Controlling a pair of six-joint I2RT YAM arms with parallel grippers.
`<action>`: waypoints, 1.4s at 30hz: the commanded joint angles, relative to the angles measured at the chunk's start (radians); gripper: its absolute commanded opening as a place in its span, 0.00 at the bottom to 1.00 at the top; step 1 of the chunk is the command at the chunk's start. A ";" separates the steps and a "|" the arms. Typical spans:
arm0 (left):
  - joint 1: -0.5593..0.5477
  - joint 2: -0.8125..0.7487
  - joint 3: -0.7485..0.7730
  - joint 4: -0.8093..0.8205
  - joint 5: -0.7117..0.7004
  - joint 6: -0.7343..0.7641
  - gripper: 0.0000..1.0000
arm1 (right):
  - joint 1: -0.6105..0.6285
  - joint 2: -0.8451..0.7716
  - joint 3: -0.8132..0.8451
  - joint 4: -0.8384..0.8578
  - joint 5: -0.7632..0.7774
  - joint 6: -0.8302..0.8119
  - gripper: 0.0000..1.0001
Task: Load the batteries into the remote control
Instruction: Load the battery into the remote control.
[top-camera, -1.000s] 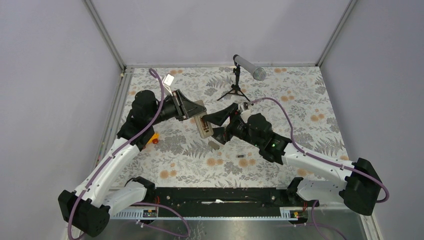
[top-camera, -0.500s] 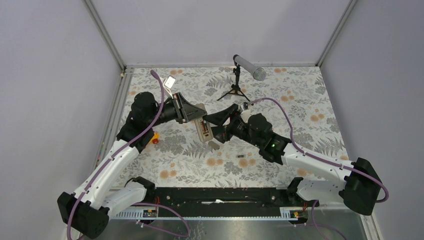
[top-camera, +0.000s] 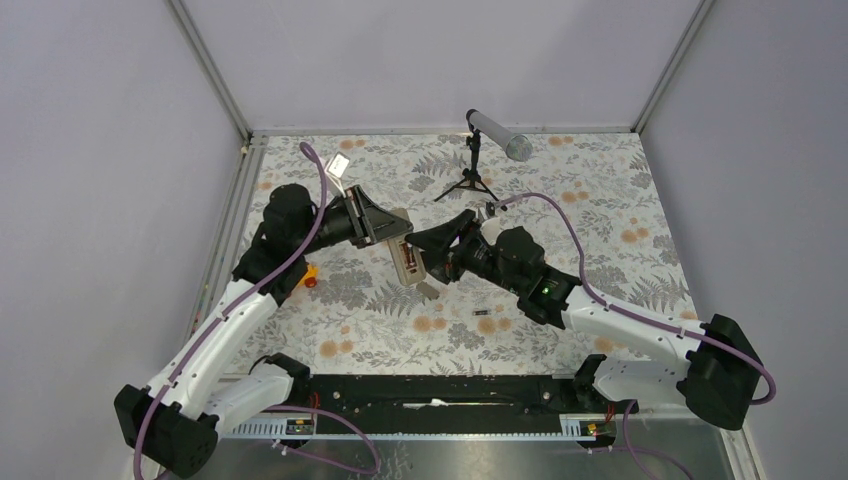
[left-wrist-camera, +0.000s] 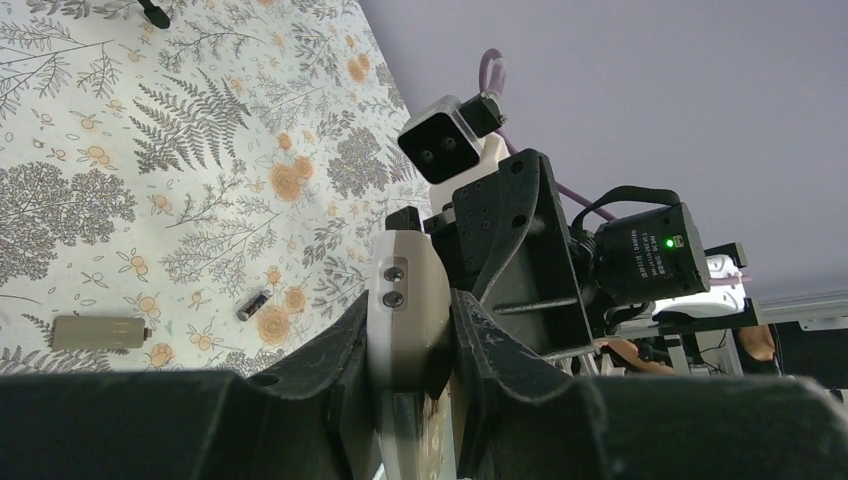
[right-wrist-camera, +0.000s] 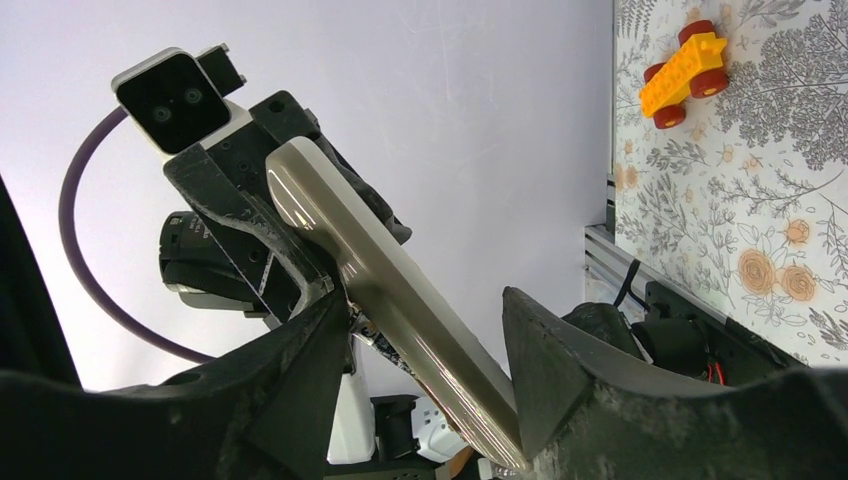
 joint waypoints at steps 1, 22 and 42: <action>-0.001 -0.021 0.046 0.044 -0.036 -0.003 0.00 | 0.001 -0.003 -0.005 0.118 -0.030 0.006 0.62; -0.001 0.035 0.160 -0.050 -0.050 -0.040 0.00 | 0.001 0.027 -0.021 0.093 -0.115 -0.084 0.56; 0.029 0.076 0.295 -0.068 -0.009 -0.252 0.00 | 0.000 0.020 -0.055 0.034 -0.105 -0.160 0.49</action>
